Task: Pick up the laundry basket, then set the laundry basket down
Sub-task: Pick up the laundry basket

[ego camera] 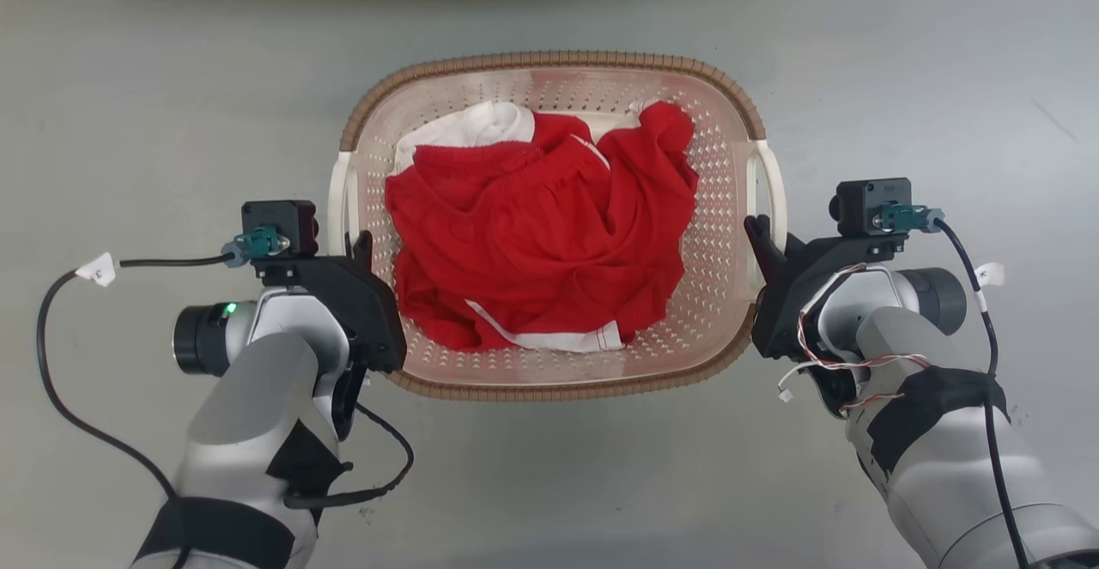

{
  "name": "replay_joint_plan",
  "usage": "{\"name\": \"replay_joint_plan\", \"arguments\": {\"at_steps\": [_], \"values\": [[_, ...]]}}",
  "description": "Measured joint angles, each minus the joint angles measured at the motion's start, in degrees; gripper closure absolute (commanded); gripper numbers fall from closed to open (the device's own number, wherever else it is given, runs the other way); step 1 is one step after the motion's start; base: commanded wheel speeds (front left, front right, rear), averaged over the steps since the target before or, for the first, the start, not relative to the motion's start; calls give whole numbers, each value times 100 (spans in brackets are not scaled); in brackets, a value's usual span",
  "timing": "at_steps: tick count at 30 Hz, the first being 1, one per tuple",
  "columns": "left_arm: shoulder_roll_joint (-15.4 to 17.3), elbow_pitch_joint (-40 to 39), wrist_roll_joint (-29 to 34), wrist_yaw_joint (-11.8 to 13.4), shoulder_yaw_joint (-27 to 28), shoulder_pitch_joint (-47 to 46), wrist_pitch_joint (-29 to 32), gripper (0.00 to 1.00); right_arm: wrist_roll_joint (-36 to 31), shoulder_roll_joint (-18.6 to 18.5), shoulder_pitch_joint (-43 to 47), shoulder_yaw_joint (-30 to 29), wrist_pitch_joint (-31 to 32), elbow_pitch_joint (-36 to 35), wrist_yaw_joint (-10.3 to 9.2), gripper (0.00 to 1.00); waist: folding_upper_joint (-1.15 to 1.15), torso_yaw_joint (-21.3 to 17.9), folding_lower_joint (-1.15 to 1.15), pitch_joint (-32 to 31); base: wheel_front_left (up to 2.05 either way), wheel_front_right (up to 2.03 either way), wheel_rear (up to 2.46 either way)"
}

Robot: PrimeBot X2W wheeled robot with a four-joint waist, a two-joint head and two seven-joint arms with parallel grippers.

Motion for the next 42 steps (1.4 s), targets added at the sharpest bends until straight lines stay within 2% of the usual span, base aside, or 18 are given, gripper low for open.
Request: {"name": "replay_joint_plan", "arguments": {"at_steps": [15,26,42], "values": [[-116,291,-174,-45,-4,459,112,100,99,80,292,11,143,524,58,100,0,67,0,-860,0,0,0],[-116,300,-748,-93,-314,1070,415,100,227,129,783,55,404,667,83,100,0,102,-1,-1639,0,0,0],[-115,289,-1270,-93,-759,1814,879,100,445,160,1536,44,836,746,102,100,-1,144,-1,-2822,0,0,0]]}}
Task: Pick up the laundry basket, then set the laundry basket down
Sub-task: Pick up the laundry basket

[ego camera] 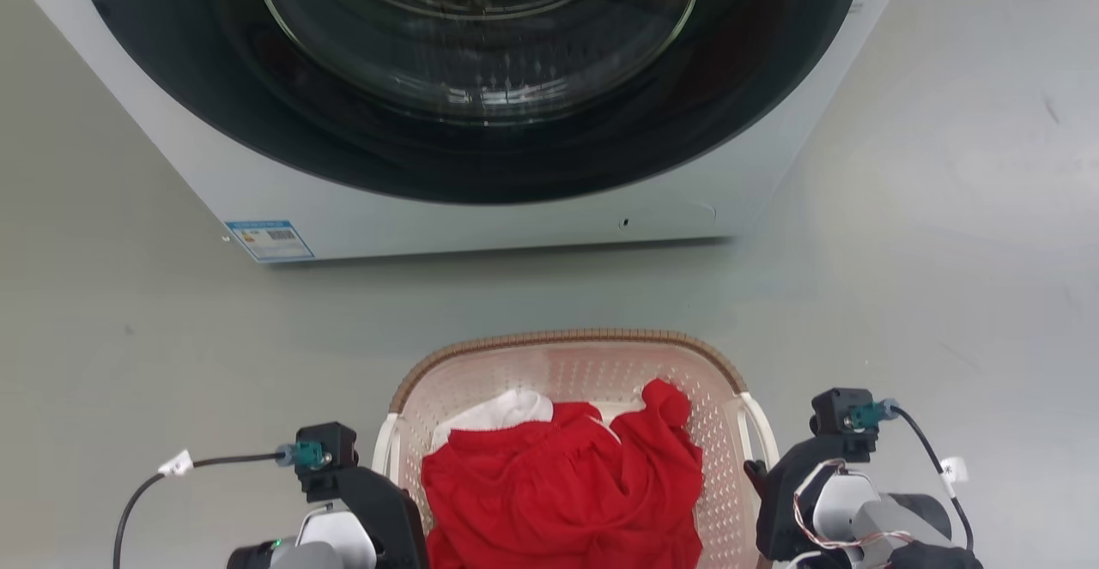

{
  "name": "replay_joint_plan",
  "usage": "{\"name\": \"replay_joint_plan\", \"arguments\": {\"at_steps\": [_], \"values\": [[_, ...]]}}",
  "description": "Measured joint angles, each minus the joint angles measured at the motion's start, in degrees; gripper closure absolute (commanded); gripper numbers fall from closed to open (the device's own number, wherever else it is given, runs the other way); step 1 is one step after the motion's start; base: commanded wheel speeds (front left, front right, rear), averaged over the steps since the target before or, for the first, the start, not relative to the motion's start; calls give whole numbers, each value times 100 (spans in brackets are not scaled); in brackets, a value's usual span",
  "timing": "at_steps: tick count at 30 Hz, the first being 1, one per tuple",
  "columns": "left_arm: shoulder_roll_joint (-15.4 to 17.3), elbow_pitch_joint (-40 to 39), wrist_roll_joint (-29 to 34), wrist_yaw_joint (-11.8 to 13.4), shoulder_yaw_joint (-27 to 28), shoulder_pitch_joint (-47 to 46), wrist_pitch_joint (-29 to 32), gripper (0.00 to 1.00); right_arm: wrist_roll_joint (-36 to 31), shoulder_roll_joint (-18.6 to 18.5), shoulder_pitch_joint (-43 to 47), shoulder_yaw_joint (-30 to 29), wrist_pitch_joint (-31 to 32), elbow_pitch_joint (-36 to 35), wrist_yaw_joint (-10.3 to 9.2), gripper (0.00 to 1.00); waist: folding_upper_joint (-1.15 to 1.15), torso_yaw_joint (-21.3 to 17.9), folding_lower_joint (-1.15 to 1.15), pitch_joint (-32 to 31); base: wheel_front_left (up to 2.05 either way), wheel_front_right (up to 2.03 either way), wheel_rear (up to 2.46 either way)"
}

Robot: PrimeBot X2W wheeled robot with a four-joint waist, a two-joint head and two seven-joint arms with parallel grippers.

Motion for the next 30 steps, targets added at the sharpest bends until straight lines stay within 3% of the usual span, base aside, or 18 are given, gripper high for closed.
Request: {"name": "replay_joint_plan", "arguments": {"at_steps": [30], "values": [[9,-8,-647,158,-555,934,776,100,229,30,987,73,802,54,23,100,0,109,1,-1770,0,0,0]]}}
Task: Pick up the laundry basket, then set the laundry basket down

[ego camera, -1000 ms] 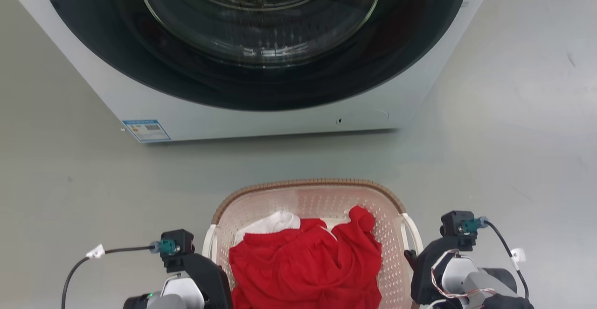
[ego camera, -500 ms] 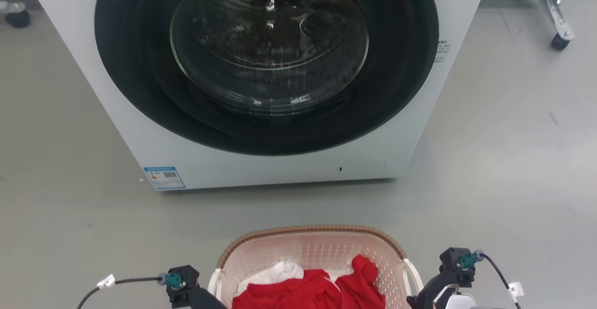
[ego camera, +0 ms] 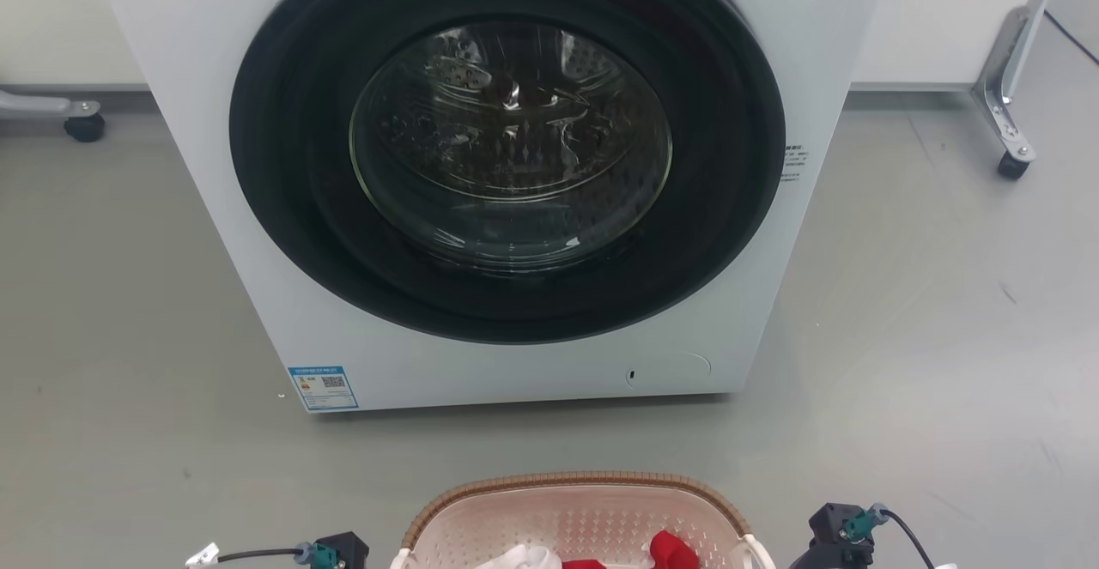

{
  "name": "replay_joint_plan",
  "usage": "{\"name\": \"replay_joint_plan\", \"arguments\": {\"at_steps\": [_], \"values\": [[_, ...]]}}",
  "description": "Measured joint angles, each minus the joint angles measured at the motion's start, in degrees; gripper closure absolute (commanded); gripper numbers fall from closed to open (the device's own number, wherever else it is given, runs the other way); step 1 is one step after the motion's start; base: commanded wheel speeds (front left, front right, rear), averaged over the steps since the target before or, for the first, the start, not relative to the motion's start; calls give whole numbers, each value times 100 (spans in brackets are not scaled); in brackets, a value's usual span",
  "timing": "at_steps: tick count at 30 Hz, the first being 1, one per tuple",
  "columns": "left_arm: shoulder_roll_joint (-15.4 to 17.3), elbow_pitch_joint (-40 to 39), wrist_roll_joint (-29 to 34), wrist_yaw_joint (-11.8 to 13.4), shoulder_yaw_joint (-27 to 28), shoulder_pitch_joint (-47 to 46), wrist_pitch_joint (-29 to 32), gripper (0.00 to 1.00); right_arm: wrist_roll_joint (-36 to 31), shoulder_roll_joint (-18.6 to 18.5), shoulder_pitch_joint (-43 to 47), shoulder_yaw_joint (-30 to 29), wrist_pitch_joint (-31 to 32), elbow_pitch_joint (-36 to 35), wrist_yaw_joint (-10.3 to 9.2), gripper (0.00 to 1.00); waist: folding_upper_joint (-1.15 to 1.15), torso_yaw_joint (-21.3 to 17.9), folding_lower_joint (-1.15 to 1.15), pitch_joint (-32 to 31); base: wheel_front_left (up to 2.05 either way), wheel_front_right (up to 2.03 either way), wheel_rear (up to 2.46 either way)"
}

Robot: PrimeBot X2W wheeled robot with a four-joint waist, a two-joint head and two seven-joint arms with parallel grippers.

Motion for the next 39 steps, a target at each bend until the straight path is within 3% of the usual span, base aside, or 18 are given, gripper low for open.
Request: {"name": "replay_joint_plan", "arguments": {"at_steps": [39], "values": [[82,-168,-508,197,-365,271,216,100,478,-26,190,308,229,-135,-1,100,1,88,0,-181,0,0,0]]}}
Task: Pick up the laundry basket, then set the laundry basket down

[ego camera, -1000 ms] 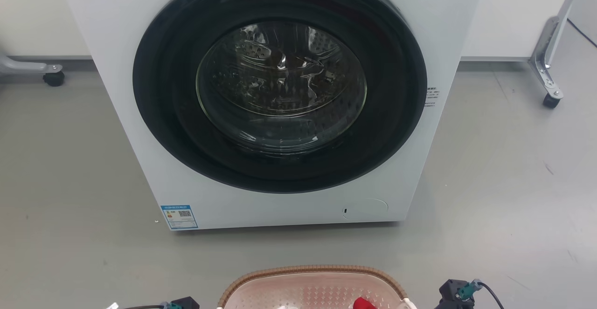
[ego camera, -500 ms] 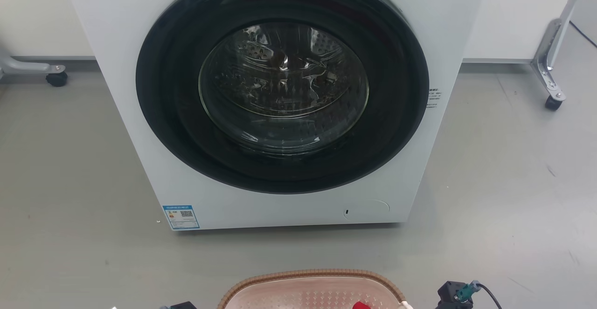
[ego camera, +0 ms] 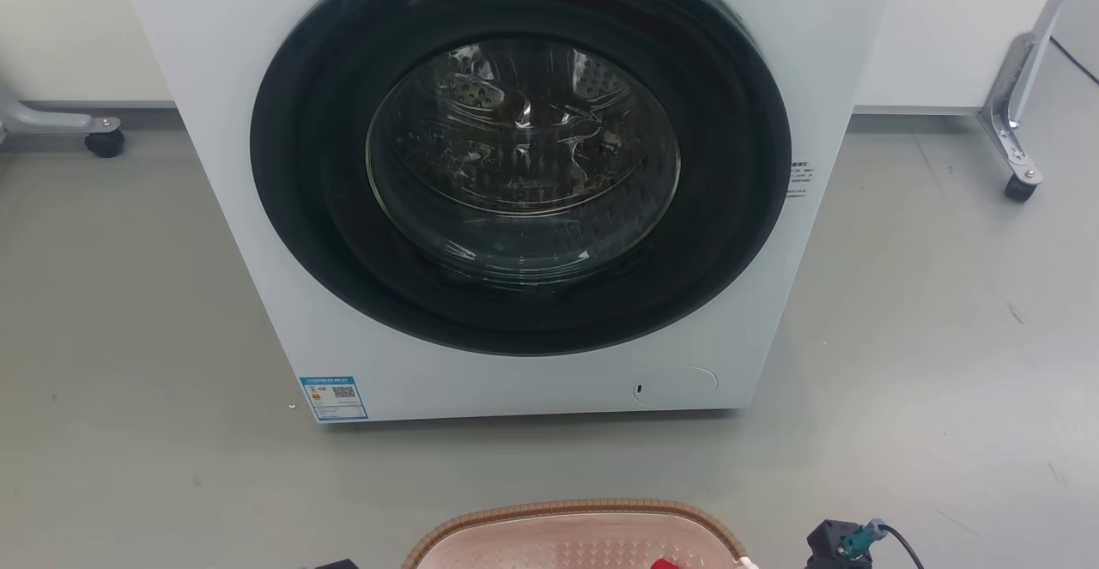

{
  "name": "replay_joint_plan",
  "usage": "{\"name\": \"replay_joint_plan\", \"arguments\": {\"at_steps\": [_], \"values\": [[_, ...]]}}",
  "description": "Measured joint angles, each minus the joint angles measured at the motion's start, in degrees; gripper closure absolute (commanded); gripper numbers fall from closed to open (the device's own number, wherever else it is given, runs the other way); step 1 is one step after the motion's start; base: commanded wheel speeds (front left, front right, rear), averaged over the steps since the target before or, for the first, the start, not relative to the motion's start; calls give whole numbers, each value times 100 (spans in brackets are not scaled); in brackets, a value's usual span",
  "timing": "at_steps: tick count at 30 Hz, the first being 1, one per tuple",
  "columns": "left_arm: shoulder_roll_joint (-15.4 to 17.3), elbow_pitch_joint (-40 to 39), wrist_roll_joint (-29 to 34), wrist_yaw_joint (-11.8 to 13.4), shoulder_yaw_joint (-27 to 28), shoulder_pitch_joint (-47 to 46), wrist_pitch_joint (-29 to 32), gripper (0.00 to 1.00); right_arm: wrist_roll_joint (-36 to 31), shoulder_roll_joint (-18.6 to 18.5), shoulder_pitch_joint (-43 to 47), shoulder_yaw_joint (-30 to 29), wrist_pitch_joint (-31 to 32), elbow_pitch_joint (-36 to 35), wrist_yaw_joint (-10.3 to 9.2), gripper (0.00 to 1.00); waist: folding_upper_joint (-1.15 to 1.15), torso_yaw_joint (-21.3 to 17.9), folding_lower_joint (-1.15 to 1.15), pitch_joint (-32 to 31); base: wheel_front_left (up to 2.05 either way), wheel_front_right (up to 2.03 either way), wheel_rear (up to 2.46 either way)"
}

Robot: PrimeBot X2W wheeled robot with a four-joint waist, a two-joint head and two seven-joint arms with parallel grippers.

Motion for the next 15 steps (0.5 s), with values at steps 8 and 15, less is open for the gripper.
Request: {"name": "replay_joint_plan", "arguments": {"at_steps": [8,15], "values": [[12,-20,-86,49,-58,0,0,100,44,-7,0,56,41,-22,-3,100,0,-1,0,7,0,0,0],[27,-92,-100,58,-136,-3,-12,100,49,-15,-32,90,11,-41,-44,100,0,-20,0,135,0,0,0]]}}
